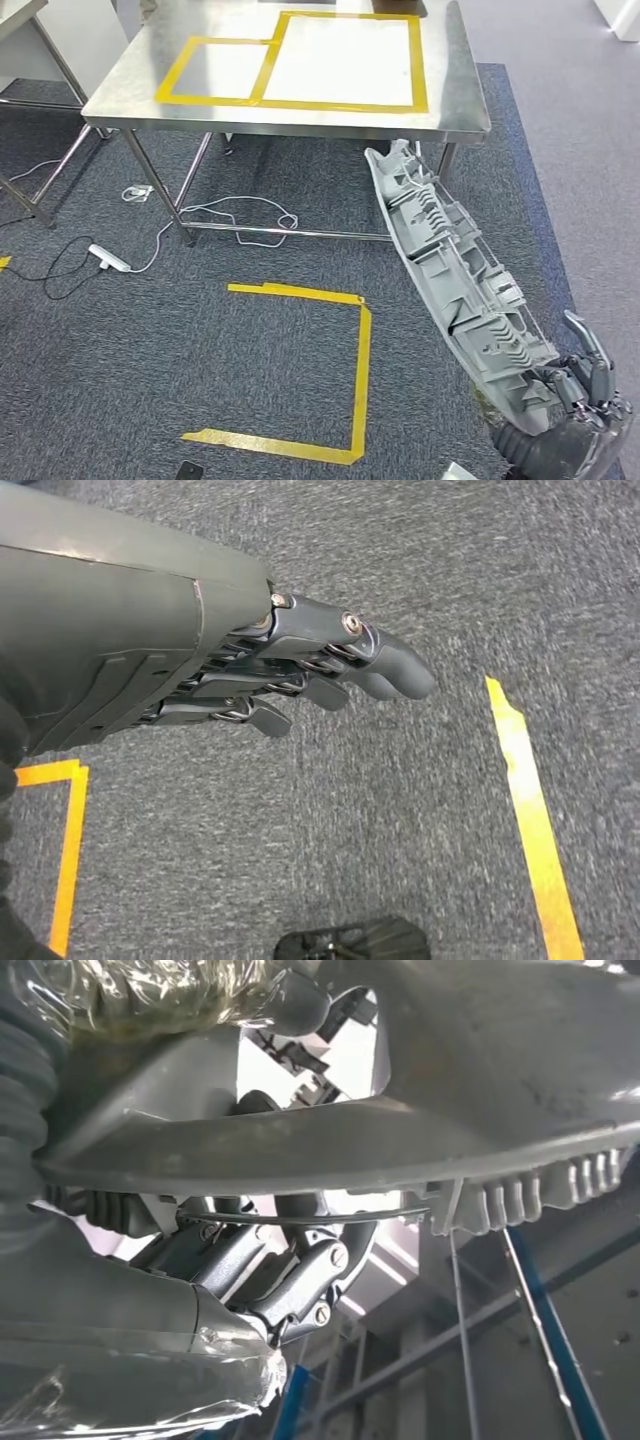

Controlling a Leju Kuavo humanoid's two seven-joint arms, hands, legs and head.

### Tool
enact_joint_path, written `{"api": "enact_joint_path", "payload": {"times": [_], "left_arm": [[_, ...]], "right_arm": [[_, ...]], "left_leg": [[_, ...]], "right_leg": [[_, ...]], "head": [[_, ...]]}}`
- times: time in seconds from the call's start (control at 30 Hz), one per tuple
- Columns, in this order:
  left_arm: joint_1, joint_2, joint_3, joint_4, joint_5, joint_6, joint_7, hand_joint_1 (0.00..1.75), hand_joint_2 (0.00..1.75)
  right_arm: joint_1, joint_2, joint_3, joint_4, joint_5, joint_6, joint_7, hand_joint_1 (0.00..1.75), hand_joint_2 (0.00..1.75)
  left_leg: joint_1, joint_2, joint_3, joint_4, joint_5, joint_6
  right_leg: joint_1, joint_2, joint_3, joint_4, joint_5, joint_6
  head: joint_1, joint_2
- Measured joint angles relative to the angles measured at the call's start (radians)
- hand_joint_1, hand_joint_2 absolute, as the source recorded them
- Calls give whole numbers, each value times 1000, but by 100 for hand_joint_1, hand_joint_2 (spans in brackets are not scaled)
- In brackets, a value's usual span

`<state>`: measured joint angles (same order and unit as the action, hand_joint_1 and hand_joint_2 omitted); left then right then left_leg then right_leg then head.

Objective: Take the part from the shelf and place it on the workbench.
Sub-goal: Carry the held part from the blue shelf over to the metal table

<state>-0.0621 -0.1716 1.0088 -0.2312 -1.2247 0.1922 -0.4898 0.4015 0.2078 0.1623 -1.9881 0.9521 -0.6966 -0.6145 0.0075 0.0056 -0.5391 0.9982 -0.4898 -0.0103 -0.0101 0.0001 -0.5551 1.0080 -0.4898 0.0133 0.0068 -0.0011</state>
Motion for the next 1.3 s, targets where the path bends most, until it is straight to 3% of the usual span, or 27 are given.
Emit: {"api": "enact_joint_path", "payload": {"times": [0.07,0.17,0.2,0.23,0.27,0.33,0.37,0.43,0.53,0.6,0.67,0.7,0.73,0.77,0.83,0.9,1.0,1.07,1.17,1.2,1.23,1.27,1.3], "left_arm": [[-1,0,0,0,-1,-1,0,0,175],[0,0,-1,0,-4,-6,0,0,175],[1,0,-1,0,-5,-7,0,0,175],[1,0,-1,0,-7,-7,0,0,175],[1,0,-1,0,-8,-8,0,0,175],[0,1,-1,0,-8,-8,0,0,175],[0,2,-1,0,-9,-8,-1,0,175],[-2,3,-1,0,-9,-8,-1,0,175],[-1,1,-2,0,-10,-7,-2,0,175],[-4,1,-2,0,-11,-7,-2,0,175],[-6,0,-2,0,-12,-8,-2,0,175],[-6,0,-2,0,-13,-9,-2,0,175],[-6,-1,-2,0,-14,-10,-2,0,175],[-6,-1,-2,0,-15,-10,-2,0,175],[-6,-3,-2,0,-15,-11,-2,0,175],[-7,-3,-2,0,-15,-11,-2,0,175],[-8,-3,-2,0,-15,-11,-2,0,175],[-9,-3,-2,0,-17,-11,-2,0,175],[-10,-3,-3,0,-21,-11,-2,0,175],[-9,-3,-3,0,-22,-11,-1,0,175],[-9,-3,-3,0,-23,-11,-1,0,175],[-9,-3,-3,0,-25,-12,0,0,175],[-9,-3,-4,0,-26,-12,0,0,175]], "right_arm": [[-7,0,8,8,0,0,6,175,175],[-19,0,20,18,1,0,15,175,175],[-21,0,25,21,1,0,18,175,175],[-23,0,29,24,1,0,21,175,175],[-25,0,33,27,1,0,22,175,175],[-30,0,39,30,1,0,24,175,175],[-32,0,42,31,1,0,24,175,175],[-35,0,48,33,1,0,27,175,175],[-37,0,54,35,1,0,32,175,175],[-41,-1,57,35,2,0,33,175,175],[-45,-2,59,36,2,0,33,175,175],[-47,-2,59,37,2,0,33,175,175],[-48,-3,60,38,1,0,33,175,175],[-49,-3,60,38,1,0,33,175,175],[-54,-3,61,39,1,0,32,175,175],[-60,-4,62,39,0,0,30,175,175],[-62,-4,63,39,0,0,30,175,175],[-64,-4,63,39,0,0,30,175,175],[-70,-4,64,39,0,0,28,175,175],[-70,-4,64,40,-1,0,27,175,175],[-70,-4,64,41,-3,0,27,175,175],[-71,-4,65,41,-4,0,27,175,175],[-72,-4,66,42,-6,0,27,175,175]], "left_leg": [[2,-1,-22,50,-35,-9],[3,-1,-114,243,-121,-15],[3,-1,-136,282,-126,-15],[3,-1,-141,285,-111,-13],[2,-2,-128,249,-78,-9],[0,-4,-72,119,-2,4],[-2,-5,-48,62,17,9],[-5,-7,-31,14,20,14],[-1,-6,-28,1,23,22],[4,-4,-25,-5,25,30],[3,-4,-24,-4,24,33],[3,-4,-24,-4,23,33],[3,-4,-22,-4,22,33],[3,-4,-20,-4,20,32],[3,-6,-11,-4,14,26],[-1,-6,-9,0,9,16],[-1,-5,-10,3,6,3],[1,-5,-21,34,-18,-7],[3,-5,-106,213,-106,-16],[4,-5,-135,269,-123,-17],[3,-5,-150,293,-120,-16],[3,-5,-146,278,-96,-13],[3,-5,-125,228,-58,-9]], "right_leg": [[-2,-1,2,-4,2,-14],[-1,0,2,-4,0,-24],[0,1,3,-4,0,-25],[1,2,5,-4,-1,-25],[2,4,8,-4,-2,-26],[6,8,13,-2,-6,-23],[8,10,12,-1,-7,-20],[9,11,6,0,-9,-12],[8,9,-2,11,-19,5],[6,7,-43,94,-65,16],[3,6,-112,231,-123,25],[2,6,-139,278,-133,28],[1,6,-148,288,-123,30],[-1,5,-136,256,-93,30],[-3,0,-72,117,-20,29],[-2,-3,-21,19,9,22],[1,0,-14,6,5,2],[-1,-1,-11,4,5,-13],[-1,-1,-8,2,2,-26],[0,-1,-7,2,1,-27],[1,0,-5,2,0,-28],[2,2,-3,3,-1,-28],[3,3,1,3,-3,-28]], "head": [[-3,0],[-5,0],[-5,0],[-5,0],[-5,0],[-5,0],[-5,0],[-4,0],[-3,0],[0,0],[2,0],[2,0],[2,0],[2,0],[2,0],[1,0],[-3,0],[-7,0],[-13,0],[-13,0],[-13,0],[-13,0],[-13,0]]}}
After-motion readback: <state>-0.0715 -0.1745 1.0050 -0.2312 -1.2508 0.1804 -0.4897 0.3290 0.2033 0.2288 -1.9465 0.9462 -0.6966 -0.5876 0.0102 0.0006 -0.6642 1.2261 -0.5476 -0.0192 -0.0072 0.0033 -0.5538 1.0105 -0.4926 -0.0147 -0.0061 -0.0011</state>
